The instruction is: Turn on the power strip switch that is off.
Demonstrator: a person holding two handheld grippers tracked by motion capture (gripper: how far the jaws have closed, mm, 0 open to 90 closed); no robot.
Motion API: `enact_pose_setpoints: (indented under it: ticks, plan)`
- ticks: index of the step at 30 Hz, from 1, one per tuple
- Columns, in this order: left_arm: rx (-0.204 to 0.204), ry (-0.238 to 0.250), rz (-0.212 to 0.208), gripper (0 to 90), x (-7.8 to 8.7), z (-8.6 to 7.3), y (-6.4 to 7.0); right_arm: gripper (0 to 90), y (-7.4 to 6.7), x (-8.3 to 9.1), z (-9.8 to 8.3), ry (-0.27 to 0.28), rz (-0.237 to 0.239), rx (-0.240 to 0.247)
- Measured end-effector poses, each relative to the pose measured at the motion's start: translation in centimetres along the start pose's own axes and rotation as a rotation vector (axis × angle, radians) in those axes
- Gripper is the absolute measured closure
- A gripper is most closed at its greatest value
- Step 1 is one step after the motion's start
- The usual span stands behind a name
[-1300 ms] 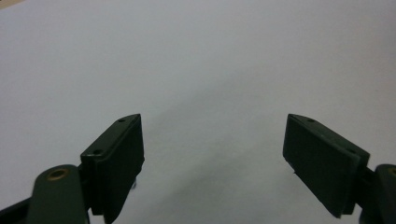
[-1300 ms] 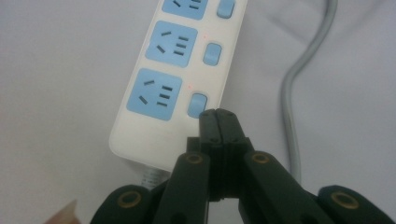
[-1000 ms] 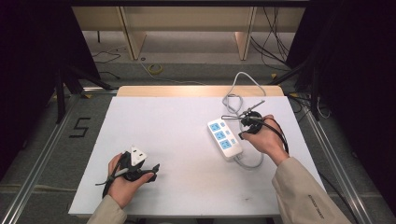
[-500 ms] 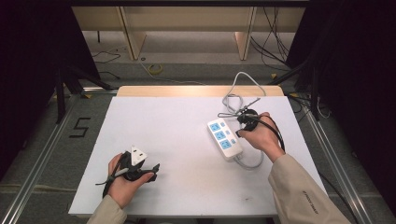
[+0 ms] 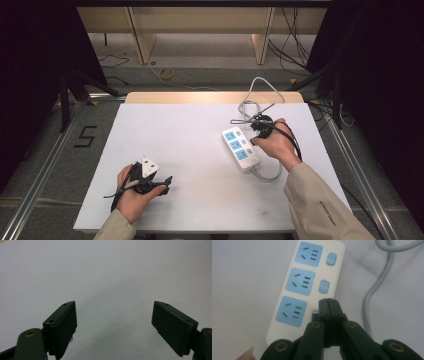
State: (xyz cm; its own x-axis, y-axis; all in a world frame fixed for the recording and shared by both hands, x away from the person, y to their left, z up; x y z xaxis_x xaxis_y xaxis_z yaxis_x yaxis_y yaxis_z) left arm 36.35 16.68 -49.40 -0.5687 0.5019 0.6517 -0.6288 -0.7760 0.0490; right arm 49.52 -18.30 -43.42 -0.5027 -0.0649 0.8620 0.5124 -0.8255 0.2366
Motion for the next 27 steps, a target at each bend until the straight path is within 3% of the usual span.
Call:
enact_pose_setpoints:
  ticks: [27]
  plan:
    - [0.002,0.0,-0.004,20.2,0.0,0.0,0.0,90.0,-0.6,-0.8,1.7,0.0,-0.01,0.004]
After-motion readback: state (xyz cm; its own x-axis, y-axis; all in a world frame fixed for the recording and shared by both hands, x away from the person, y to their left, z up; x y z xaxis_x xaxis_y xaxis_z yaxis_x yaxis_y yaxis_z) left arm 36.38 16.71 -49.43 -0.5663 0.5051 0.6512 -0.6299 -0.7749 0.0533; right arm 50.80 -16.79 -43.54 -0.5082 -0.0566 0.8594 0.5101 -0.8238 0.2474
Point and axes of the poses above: each handheld gripper's, and its own axes: x roughly backward along the jaws, z roughly out of its top, y roughly to its right, the point moved 3 cm from there along -x, roughly forward along the jaws, and after that the axes turned 14 degrees about -z, right-handed, at the moved point
